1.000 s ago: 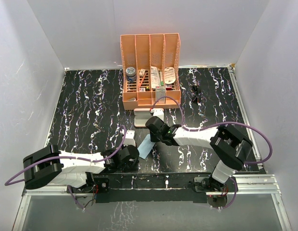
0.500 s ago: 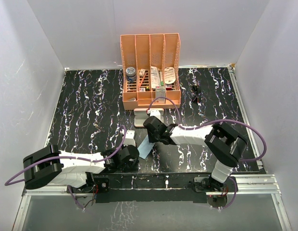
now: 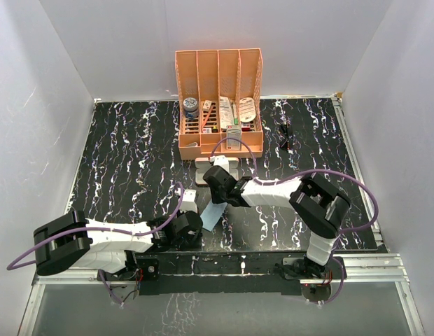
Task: Organize the sunglasses
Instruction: Adjust the glasses cleaning cloth at the center of the board.
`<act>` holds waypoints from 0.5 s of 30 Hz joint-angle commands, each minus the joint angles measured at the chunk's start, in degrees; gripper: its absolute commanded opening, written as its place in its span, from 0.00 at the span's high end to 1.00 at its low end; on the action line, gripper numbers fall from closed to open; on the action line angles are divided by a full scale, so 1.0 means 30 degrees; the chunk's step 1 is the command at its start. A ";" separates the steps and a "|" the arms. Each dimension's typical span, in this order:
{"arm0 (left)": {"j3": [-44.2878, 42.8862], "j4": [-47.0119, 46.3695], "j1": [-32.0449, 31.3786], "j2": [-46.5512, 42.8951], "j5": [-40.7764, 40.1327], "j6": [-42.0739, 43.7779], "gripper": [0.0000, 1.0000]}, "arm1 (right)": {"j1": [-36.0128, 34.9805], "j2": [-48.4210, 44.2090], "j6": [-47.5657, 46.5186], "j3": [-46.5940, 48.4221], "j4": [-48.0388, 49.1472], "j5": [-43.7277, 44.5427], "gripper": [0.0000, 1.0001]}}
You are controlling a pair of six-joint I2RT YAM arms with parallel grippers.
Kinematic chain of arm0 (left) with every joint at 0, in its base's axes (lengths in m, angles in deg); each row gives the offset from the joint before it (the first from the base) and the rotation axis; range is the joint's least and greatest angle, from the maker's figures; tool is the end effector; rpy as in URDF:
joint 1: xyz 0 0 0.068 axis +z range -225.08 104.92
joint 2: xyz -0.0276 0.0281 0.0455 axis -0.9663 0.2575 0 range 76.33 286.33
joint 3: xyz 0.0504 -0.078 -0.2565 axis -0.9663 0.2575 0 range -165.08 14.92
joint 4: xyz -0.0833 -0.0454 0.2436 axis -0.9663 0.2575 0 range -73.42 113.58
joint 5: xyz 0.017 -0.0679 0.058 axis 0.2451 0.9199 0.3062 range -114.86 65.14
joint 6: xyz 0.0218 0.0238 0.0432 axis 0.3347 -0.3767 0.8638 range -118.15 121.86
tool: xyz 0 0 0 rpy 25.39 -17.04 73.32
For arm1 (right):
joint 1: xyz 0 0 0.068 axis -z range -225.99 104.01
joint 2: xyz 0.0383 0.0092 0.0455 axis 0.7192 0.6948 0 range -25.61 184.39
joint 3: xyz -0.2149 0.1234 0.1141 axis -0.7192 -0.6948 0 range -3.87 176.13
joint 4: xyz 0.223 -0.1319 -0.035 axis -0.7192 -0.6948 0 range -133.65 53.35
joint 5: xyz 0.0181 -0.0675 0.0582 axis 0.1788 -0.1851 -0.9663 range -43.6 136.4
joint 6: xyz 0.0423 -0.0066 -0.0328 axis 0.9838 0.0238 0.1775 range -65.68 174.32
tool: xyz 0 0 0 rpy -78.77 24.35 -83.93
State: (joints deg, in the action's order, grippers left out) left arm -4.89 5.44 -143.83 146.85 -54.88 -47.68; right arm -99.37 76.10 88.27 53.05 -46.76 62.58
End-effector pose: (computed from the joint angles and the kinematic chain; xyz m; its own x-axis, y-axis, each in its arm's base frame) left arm 0.0944 -0.1933 0.1441 -0.6575 -0.1269 -0.7427 0.2574 0.8886 -0.3797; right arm 0.2179 0.2766 0.1534 -0.7819 -0.1528 -0.6044 -0.2876 0.9486 0.1321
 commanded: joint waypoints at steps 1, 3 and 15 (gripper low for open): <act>0.0307 0.1100 0.0017 0.0054 0.0314 -0.0120 1.00 | 0.0284 0.1040 0.0024 0.0229 -0.1061 0.0955 1.00; 0.0331 0.1133 0.0007 -0.0023 0.0284 -0.0126 1.00 | 0.0286 0.0752 0.0020 0.0201 -0.1134 0.0991 1.00; 0.0309 0.1251 0.0007 -0.0113 0.0192 -0.0214 1.00 | -0.0666 -0.2319 -0.0567 0.0439 -0.0673 -0.0762 1.00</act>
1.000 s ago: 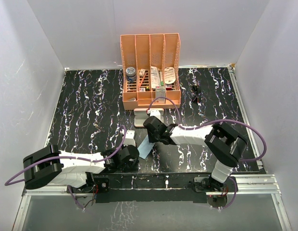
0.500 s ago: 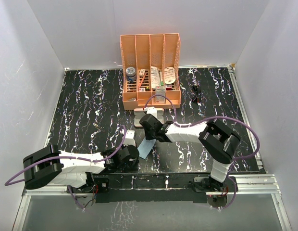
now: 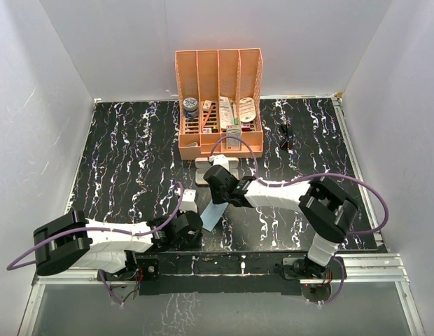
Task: Organize the sunglasses
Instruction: Adjust the glasses cleaning cloth at the center of the board.
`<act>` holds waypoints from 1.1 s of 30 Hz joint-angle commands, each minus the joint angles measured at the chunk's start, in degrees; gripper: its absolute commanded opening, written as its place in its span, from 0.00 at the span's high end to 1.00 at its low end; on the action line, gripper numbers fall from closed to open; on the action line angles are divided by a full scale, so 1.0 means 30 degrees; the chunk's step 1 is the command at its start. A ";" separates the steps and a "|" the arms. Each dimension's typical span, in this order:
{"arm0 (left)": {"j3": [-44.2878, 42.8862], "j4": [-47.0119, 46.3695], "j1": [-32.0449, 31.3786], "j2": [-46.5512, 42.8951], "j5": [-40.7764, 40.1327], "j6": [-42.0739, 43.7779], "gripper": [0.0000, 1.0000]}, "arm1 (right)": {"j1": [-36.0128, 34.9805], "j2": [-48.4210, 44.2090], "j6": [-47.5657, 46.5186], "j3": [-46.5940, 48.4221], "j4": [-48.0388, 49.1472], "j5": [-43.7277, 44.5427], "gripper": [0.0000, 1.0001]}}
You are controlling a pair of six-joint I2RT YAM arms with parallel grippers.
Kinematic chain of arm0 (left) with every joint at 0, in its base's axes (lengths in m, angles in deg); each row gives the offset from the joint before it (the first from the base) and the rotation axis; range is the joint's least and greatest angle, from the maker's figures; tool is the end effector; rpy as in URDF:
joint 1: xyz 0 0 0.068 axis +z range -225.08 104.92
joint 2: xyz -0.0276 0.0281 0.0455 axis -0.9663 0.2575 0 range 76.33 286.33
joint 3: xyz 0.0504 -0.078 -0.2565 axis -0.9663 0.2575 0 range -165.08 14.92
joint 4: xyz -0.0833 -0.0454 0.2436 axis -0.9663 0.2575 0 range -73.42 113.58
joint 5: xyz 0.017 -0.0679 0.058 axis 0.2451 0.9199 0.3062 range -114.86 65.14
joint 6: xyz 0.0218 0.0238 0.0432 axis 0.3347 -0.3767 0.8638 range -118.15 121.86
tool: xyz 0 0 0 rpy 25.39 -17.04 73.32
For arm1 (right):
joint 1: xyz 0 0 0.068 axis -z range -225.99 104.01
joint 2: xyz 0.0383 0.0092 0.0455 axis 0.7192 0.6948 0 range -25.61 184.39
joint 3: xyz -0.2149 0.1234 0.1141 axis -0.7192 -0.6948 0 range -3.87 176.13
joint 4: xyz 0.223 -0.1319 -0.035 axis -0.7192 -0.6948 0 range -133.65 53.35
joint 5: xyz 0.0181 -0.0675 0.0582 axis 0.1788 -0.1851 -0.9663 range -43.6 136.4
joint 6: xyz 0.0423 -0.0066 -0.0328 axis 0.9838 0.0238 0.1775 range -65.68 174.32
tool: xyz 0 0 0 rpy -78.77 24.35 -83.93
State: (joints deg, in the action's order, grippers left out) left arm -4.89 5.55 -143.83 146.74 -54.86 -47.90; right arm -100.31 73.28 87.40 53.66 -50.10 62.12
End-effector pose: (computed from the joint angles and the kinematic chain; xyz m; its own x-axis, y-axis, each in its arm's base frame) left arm 0.0943 -0.1932 0.1443 -0.6586 -0.1302 -0.7411 0.2551 0.8880 -0.3826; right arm 0.2101 0.2761 0.1689 -0.7764 -0.1805 -0.6038 -0.3187 0.9390 0.1291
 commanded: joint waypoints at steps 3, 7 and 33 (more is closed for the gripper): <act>0.0269 0.1264 0.0011 -0.0114 0.0170 -0.0143 1.00 | -0.0398 -0.1360 -0.0184 0.0066 0.0741 -0.1295 1.00; 0.0220 0.1374 0.0015 -0.0108 0.0128 -0.0085 1.00 | -0.0407 -0.1002 0.0075 -0.0309 0.1146 -0.1751 1.00; 0.0180 0.1654 0.0007 -0.0140 0.0211 -0.0128 1.00 | 0.0592 0.0171 0.0368 -0.1951 0.0852 0.0261 1.00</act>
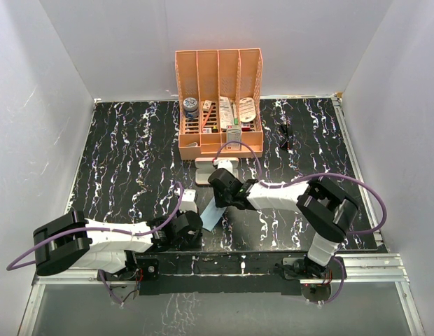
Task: Organize the sunglasses
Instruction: Adjust the glasses cleaning cloth at the center of the board.
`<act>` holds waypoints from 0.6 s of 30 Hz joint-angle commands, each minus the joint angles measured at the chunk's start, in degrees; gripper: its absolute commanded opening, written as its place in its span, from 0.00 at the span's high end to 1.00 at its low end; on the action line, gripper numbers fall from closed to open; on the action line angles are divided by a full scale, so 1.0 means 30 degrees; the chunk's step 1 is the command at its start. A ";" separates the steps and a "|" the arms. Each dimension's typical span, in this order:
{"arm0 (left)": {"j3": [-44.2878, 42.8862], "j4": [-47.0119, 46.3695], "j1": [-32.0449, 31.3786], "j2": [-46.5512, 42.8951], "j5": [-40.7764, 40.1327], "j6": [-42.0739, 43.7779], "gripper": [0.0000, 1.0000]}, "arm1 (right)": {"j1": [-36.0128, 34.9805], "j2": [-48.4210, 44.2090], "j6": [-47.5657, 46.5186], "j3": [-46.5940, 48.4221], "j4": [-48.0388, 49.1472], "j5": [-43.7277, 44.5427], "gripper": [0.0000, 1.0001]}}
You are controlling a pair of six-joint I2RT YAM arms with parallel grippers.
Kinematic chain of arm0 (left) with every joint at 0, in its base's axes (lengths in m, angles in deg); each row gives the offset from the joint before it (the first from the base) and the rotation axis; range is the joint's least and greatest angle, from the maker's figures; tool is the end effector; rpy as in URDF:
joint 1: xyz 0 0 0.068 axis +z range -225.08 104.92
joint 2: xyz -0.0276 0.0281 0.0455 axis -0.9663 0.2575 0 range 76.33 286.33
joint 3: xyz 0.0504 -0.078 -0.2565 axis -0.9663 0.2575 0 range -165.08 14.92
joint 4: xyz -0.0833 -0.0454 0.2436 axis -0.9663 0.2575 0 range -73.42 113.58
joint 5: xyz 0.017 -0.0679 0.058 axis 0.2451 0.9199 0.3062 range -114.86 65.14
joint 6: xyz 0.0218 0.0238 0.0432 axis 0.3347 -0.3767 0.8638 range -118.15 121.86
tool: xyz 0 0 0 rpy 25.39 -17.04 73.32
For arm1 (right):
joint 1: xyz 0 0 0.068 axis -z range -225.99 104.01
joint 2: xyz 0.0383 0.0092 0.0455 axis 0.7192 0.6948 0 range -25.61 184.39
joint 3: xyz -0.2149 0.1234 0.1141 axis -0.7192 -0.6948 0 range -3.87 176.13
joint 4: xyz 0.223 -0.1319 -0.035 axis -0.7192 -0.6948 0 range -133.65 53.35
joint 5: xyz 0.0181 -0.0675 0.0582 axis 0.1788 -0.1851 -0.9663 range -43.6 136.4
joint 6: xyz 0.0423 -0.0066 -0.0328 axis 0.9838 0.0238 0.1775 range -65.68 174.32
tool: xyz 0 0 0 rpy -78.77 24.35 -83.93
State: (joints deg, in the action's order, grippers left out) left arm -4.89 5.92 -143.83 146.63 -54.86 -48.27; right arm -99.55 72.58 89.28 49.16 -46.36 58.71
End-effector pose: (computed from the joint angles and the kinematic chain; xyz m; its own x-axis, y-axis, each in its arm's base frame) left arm 0.0941 -0.1927 0.1441 -0.6615 -0.1328 -0.7381 0.2502 0.8888 -0.3841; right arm 0.2054 0.2655 0.1544 -0.8067 -0.1500 -0.5716 -0.3061 0.9335 0.1869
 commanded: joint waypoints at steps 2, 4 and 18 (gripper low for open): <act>0.0217 0.1613 0.0007 -0.0139 0.0214 -0.0046 1.00 | 0.0341 0.0404 -0.0350 -0.0413 -0.0382 0.1462 1.00; 0.0178 0.1744 0.0021 -0.0129 0.0189 -0.0023 1.00 | 0.0272 0.0215 -0.0479 -0.0436 -0.0275 0.1444 1.00; -0.0801 0.2654 0.0007 -0.0046 -0.0131 0.0509 0.91 | -0.1441 -0.4854 0.0433 -0.1705 -0.0690 0.1154 1.00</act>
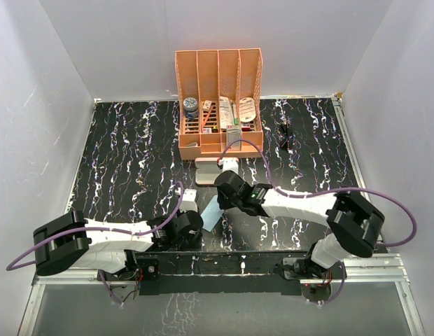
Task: Organize the sunglasses
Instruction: Adjust the glasses cleaning cloth at the center of the board.
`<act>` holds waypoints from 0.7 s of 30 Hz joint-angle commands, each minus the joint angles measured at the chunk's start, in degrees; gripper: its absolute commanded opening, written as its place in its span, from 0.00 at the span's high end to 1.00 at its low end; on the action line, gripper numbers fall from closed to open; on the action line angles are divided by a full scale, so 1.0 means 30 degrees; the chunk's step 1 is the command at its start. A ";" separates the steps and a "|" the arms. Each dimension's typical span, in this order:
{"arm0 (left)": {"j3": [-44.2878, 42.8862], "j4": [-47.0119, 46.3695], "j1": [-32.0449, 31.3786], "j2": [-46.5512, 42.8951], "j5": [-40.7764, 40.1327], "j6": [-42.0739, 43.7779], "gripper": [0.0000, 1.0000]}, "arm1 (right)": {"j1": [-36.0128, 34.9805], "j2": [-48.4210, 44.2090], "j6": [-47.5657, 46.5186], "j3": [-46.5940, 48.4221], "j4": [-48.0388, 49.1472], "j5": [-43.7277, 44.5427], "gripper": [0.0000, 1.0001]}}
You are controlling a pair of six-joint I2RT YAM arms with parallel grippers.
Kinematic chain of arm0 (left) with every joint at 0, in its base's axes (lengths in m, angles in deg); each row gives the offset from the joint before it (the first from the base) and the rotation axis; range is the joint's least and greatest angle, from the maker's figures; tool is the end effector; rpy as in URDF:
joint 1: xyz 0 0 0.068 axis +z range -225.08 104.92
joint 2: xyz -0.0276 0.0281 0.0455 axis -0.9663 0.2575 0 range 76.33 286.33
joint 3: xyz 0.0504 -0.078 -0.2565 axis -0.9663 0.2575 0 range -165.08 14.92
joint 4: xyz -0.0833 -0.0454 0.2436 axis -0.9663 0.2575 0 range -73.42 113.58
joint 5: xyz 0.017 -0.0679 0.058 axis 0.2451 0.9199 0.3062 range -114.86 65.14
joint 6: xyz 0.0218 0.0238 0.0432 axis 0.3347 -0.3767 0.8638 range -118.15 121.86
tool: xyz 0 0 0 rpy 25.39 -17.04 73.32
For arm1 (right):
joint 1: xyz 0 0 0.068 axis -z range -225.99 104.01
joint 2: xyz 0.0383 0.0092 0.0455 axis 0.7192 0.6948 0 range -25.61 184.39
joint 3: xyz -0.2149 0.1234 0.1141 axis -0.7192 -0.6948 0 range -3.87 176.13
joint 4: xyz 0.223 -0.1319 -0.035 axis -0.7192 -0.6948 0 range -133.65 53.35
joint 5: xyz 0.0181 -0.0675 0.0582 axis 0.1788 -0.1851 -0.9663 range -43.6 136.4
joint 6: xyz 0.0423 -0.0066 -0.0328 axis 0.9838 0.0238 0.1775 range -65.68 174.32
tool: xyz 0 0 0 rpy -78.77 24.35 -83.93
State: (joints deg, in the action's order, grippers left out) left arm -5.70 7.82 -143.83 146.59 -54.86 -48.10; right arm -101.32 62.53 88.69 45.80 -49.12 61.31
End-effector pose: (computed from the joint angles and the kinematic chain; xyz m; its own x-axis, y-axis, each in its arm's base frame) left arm 0.0944 -0.1935 0.1456 -0.6656 -0.1175 -0.7370 0.2496 0.8956 -0.3683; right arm 0.1833 0.2489 0.1877 -0.7611 -0.1414 -0.6330 -0.3305 0.9243 0.1909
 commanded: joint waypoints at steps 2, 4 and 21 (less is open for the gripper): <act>-0.0837 0.2298 0.0027 -0.0172 -0.0192 0.0676 0.82 | -0.1115 -0.2049 0.1074 -0.1094 0.0231 0.0490 1.00; -0.1089 0.2422 0.0005 -0.0362 -0.0196 0.1051 0.79 | -0.1239 -0.2530 0.1468 -0.1672 0.0374 0.0540 1.00; -0.3314 0.2872 0.0084 0.1208 -0.1515 0.3670 0.98 | -0.1289 -0.6371 0.3493 -0.4570 -0.0350 0.1812 1.00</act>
State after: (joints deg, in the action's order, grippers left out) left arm -14.35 15.54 -143.83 148.73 -56.58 -39.44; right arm -105.19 46.53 97.17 33.05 -50.19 64.13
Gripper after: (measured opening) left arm 0.149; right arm 0.007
